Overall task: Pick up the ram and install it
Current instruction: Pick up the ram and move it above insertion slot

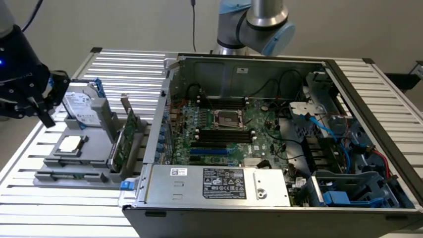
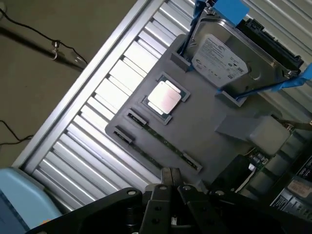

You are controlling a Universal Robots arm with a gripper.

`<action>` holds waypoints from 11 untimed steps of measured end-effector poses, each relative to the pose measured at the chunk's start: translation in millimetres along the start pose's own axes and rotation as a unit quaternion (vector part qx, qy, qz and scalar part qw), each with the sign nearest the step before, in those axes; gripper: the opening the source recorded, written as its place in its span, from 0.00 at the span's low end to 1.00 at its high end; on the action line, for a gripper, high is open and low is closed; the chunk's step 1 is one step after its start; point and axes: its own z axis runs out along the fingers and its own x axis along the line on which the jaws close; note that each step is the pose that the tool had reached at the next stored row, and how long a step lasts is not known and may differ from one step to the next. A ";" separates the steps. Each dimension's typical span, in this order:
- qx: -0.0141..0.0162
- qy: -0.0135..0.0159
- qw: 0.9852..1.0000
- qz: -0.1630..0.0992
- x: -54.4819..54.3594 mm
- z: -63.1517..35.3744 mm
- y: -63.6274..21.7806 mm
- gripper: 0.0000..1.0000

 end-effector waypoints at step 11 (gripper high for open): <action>0.002 0.005 0.995 -0.100 -0.1 4.8 -0.2 0.11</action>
